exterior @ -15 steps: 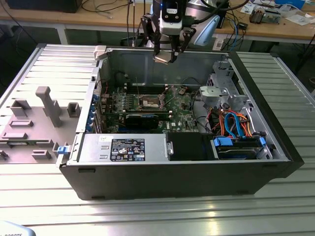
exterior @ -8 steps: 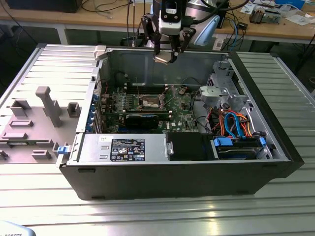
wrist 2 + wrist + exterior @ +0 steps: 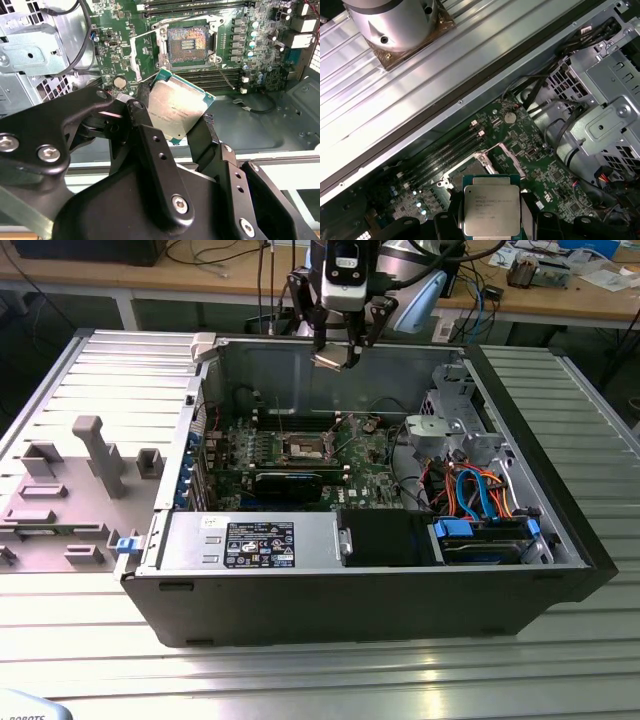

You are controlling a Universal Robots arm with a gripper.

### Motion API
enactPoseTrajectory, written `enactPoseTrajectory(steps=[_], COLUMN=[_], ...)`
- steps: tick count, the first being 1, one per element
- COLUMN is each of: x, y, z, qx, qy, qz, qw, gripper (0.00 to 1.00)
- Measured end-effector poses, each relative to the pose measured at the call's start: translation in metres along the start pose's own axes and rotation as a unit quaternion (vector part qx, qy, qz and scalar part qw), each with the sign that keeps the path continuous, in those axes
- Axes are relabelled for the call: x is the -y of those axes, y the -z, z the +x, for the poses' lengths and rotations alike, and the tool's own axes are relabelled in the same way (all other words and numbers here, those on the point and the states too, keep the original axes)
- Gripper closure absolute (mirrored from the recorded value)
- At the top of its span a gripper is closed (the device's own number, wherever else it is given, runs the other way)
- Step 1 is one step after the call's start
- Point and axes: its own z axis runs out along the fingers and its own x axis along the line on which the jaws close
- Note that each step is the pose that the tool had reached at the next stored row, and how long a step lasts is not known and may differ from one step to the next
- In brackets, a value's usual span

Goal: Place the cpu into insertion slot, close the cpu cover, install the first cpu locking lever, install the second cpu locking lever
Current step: 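Place the cpu into insertion slot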

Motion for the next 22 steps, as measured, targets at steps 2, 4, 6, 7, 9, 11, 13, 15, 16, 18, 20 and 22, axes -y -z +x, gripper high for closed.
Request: enactPoseTrajectory(steps=[2,4,6,7,9,11,13,15,16,18,20,22], x=[0.0000,0.0000,0.0000,0.0000,0.0000,0.0000,0.0000,0.0000,0.0000,0.0000,0.0000,0.0002], y=[0.0000,0.0000,0.0000,0.0000,0.0000,-0.0001,-0.0001,-0.0001,-0.0001,-0.0001,-0.0002,-0.0004], z=[0.0000,0.0000,0.0000,0.0000,0.0000,0.0000,0.0000,0.0000,0.0000,0.0000,0.0000,0.0002], qx=[0.0002,0.0006,0.0008,0.0009,0.0012,0.0014,0.0018,0.0020,0.0020,0.0024,0.0027,0.0035], qy=[-0.003,-0.007,-0.009,-0.010,-0.014,-0.016,-0.020,-0.022,-0.023,-0.027,-0.030,-0.040], qz=[0.0000,-0.0001,-0.0001,-0.0002,-0.0002,-0.0003,-0.0004,-0.0004,-0.0004,-0.0005,-0.0006,-0.0007], qw=[1.00000,0.99998,0.99996,0.99995,0.99990,0.99987,0.99980,0.99976,0.99973,0.99964,0.99954,0.99921], gripper=[0.46,0.46,0.46,0.46,0.46,0.46,0.46,0.46,0.46,0.46,0.46,0.46])
